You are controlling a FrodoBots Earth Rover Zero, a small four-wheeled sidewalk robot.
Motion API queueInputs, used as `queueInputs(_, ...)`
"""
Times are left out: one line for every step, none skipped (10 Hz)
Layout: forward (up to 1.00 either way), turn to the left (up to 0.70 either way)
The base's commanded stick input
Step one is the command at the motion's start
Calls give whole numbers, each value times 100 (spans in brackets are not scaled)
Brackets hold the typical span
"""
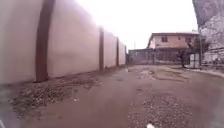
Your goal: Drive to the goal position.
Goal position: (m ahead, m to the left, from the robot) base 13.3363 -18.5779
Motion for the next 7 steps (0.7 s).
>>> queueInputs(60,0)
queueInputs(60,0)
queueInputs(60,0)
queueInputs(60,0)
queueInputs(60,0)
queueInputs(60,0)
queueInputs(60,0)
